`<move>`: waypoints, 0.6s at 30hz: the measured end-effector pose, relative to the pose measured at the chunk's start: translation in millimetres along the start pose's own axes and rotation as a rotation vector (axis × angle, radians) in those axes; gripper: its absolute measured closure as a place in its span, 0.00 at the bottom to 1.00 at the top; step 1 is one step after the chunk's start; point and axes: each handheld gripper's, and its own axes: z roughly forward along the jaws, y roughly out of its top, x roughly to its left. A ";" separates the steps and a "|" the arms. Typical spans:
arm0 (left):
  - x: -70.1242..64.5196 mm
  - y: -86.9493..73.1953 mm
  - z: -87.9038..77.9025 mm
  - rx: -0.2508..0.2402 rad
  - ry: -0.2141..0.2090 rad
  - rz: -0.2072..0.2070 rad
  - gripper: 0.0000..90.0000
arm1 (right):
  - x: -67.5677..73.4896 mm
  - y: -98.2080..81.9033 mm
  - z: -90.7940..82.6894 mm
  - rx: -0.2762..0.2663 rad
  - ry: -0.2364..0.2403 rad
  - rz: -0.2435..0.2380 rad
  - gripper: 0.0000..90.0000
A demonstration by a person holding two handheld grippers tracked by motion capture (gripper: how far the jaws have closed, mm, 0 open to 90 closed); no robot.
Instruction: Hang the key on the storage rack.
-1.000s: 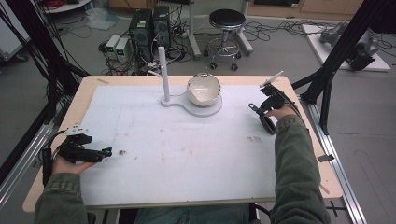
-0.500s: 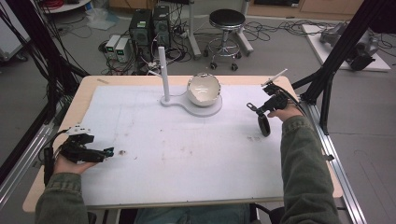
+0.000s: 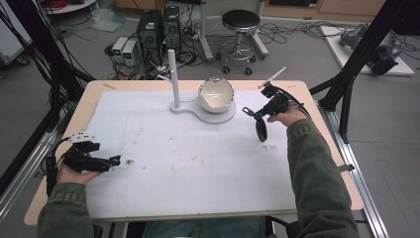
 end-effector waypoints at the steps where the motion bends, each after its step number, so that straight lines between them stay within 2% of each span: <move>1: 0.0 -0.1 0.0 0.000 0.000 0.001 0.02 | 2.7 2.1 -0.8 0.004 0.006 -0.002 0.93; 2: 0.1 -0.1 0.0 -0.001 -0.002 0.000 0.02 | 8.7 7.5 -2.7 0.000 0.011 -0.011 0.93; 6: 0.2 -0.1 -0.4 -0.006 -0.003 -0.002 0.02 | 18.2 15.8 -8.3 -0.011 0.041 -0.025 0.93; 15: -1.1 0.4 -1.0 -0.015 -0.012 -0.005 0.02 | 36.0 34.0 -21.4 -0.018 0.049 -0.060 0.92; 16: -1.0 0.5 -1.2 -0.016 -0.012 -0.005 0.02 | 40.0 39.4 -24.9 -0.015 0.037 -0.075 0.92; 18: -0.7 0.6 -1.5 -0.016 -0.011 -0.004 0.02 | 42.5 42.5 -27.4 -0.020 0.038 -0.076 0.92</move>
